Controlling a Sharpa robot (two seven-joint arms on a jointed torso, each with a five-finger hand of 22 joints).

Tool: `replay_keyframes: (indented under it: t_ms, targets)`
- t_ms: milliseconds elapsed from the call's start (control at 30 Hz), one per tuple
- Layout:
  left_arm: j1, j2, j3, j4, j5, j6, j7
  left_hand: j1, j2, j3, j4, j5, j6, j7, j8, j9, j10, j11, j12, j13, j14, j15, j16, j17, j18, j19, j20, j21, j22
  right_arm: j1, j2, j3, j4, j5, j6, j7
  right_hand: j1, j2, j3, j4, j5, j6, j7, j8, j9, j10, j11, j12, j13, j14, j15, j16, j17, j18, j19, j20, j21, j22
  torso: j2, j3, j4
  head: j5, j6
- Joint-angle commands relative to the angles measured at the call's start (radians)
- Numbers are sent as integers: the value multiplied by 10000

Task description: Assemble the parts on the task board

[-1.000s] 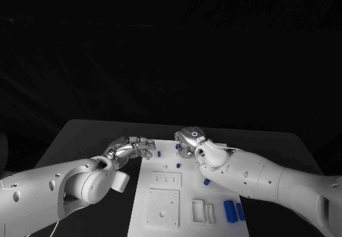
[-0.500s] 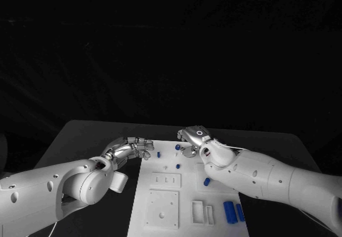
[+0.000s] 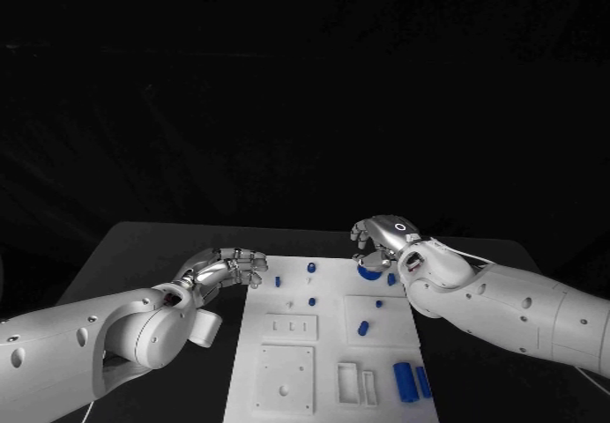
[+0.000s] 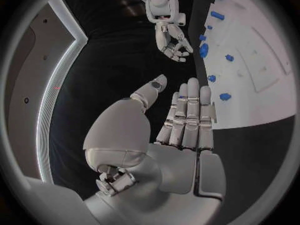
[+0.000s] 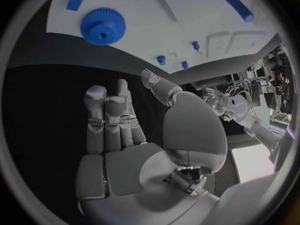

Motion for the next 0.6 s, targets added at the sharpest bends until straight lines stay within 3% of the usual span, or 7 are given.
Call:
replay_keyframes:
  t_ms: [33,233,367,400,467,533,600]
  targets:
    - [13,29,10,-19,-33,33,121,-31,-54,54,-3,-65,34,18,-40,17,16,49,-40,-3,-64,-24,56,-11,126,-8,-90,40,-10,0,-130,-2,-44,919,860,358,-174,15,-333,-38,56,-111,-85,-79,-42,428,-36,549,940,-44,-196,83,-26,846,-57,-102,64,162,-49,47,-108,25,-8]
    - [11,44,6,-45,-33,66,119,-31,-55,56,-3,-66,35,17,-40,18,17,48,-41,-3,-64,-24,56,-11,125,-8,-90,41,-10,0,-170,-2,-441,1079,1433,529,-430,54,-799,-85,138,-300,-281,-203,-101,1539,-162,1855,2116,22,-251,187,15,846,-4,-93,121,182,-48,107,-130,66,-10]
    - [11,53,5,-62,-33,74,122,-31,-54,56,-3,-66,35,17,-40,18,17,48,-41,-3,-65,-24,56,-11,125,-8,-90,41,-10,-3,-80,-2,-786,1142,1805,546,-463,58,-1040,-210,159,-340,-201,-235,-118,1626,-308,2584,2794,107,-283,353,114,846,70,-125,197,210,-41,81,-117,30,-6]
    - [10,55,5,-63,-33,80,121,-31,-54,56,-2,-66,36,17,-40,18,18,48,-41,-3,-65,-24,56,-11,125,-8,-91,41,-10,-7,-25,-3,-909,1157,1887,557,-478,79,-1464,-472,361,-413,-261,-294,-148,1435,-218,4446,4571,195,-317,813,446,846,250,-242,417,251,-41,78,-120,27,-7]
    - [10,70,5,-71,-33,90,120,-32,-54,57,-2,-66,36,17,-40,19,18,47,-42,-2,-65,-24,56,-11,124,-8,-91,42,-11,-30,52,-3,-1079,1229,1905,587,-512,52,-1225,-199,306,-431,-151,-374,-219,-1106,-116,7085,7697,-227,-214,1051,836,827,128,-361,519,212,-36,75,-117,19,-12]
    - [9,85,3,-86,-33,104,117,-33,-54,57,-2,-66,37,16,-40,19,19,47,-42,-3,-65,-24,56,-11,123,-9,-91,42,-11,-71,103,-3,-1194,1246,1930,603,-625,29,-1415,-201,178,-465,-105,-425,-267,-1296,-80,8106,8546,-188,-91,1303,1103,846,155,-422,790,252,-33,75,-110,7,-21]
    - [8,104,1,-110,-33,109,114,-33,-54,58,-2,-67,37,16,-40,20,19,47,-43,-3,-65,-24,57,-11,123,-9,-92,43,-11,-104,173,-3,-1321,1253,1992,617,-616,64,-1370,-156,183,-505,-30,-461,-296,-1484,-9,8325,8746,-236,-151,1333,1200,846,107,-445,880,245,-34,70,-94,-1,-25]
